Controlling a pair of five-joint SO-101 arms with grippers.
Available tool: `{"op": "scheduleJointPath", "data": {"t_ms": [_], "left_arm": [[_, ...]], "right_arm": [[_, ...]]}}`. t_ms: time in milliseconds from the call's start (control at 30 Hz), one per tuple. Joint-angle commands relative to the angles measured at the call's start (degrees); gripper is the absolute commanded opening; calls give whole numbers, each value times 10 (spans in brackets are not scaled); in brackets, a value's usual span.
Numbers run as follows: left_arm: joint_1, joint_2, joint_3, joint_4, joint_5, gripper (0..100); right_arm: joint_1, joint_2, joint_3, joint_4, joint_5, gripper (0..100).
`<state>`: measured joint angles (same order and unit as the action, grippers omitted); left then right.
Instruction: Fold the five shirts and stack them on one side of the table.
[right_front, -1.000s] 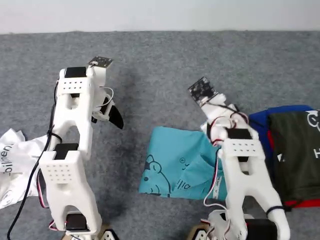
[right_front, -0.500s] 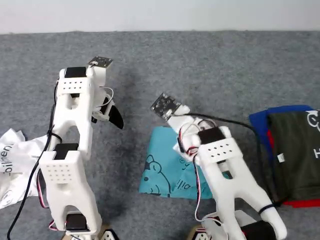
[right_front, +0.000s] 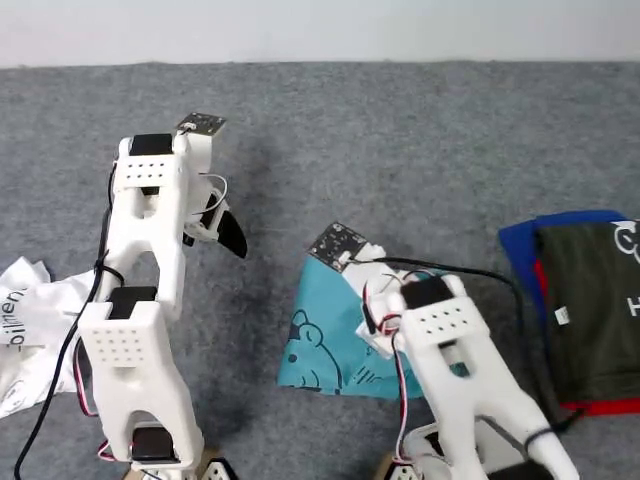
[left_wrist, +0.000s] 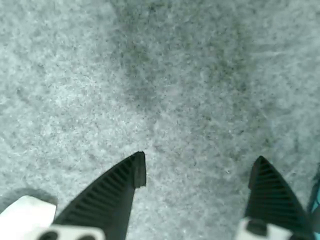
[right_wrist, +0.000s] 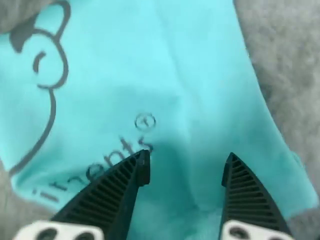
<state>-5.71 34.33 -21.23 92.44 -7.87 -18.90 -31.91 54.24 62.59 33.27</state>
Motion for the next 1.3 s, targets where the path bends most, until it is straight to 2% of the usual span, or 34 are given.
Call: {"op": "scheduleJointPath", "data": {"t_ms": [0,233,400,467,533,633,833,933,1067,1267], "left_arm": [[5,-35,-3,6,-3,323],[5,-35,-3,6,-3,323],[5,-35,-3,7,-3,323],[5,-35,-2,7,-3,323],[5,-35,-2,7,-3,323],[5,-35,-2,7,-3,323],[6,-35,-2,7,-3,323],[6,-35,-2,7,-3,323],[6,-35,-2,7,-3,323],[6,-35,-2,8,-3,323]], "right_arm": [[34,-67,-2,61,44,244],[117,-167,98,119,184,244],[169,-233,116,114,207,244],[199,-258,95,85,171,244],[229,-273,70,39,91,244],[240,-274,61,-28,14,244],[240,-243,123,-135,-34,245],[240,-176,120,-147,-74,251],[236,-51,66,-115,-102,340],[140,90,-61,-58,-153,348]]}}
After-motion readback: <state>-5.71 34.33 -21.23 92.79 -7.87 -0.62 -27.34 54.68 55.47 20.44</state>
